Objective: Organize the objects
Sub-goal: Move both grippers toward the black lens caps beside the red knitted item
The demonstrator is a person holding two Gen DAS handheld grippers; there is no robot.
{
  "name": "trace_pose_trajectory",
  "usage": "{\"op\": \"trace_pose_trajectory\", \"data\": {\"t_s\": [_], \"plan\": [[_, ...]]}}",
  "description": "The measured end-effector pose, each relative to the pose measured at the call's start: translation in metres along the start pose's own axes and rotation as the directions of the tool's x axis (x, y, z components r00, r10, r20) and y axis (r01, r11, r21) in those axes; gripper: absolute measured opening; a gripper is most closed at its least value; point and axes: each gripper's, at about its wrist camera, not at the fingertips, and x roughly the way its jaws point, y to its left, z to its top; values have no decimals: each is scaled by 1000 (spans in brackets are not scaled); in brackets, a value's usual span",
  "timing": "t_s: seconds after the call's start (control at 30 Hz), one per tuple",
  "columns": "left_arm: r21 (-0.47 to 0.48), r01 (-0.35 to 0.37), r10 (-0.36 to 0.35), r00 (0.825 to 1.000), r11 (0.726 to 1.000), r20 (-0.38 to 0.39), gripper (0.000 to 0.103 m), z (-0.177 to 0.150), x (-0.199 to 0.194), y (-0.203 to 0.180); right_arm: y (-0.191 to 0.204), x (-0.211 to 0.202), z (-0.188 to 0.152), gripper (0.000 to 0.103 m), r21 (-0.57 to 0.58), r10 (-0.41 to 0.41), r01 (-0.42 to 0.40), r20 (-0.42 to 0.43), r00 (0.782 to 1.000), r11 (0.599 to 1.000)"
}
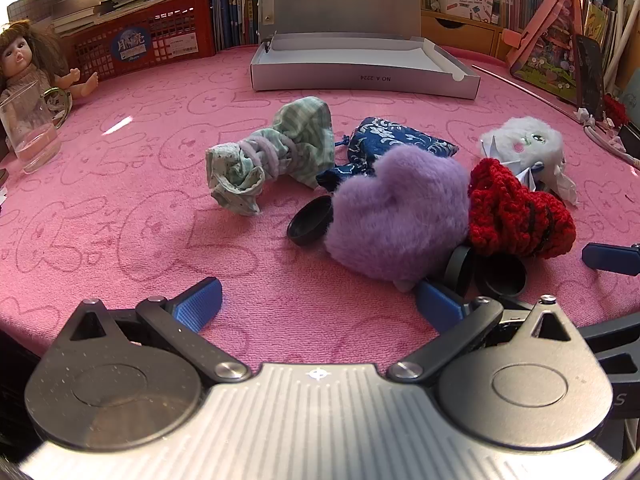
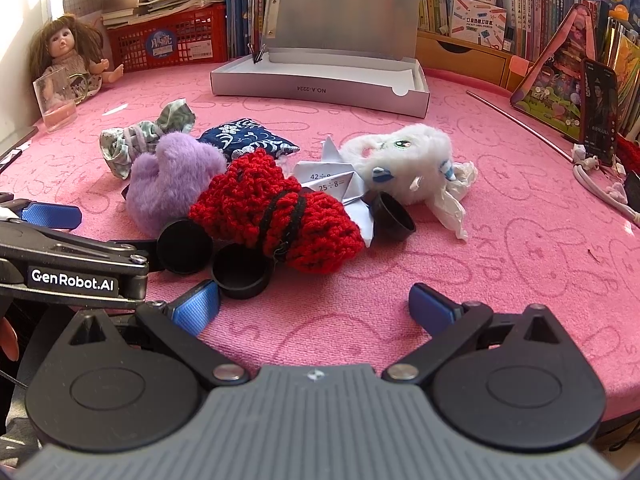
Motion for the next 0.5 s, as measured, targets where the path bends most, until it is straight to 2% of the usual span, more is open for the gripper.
{"op": "trace_pose_trajectory", "data": {"t_s": [0.5], "plan": [[-1,0,0,1000,1000,8,103,1,-3,0,0,-1,-2,103,2,-2,2,16,1000,1000]]}}
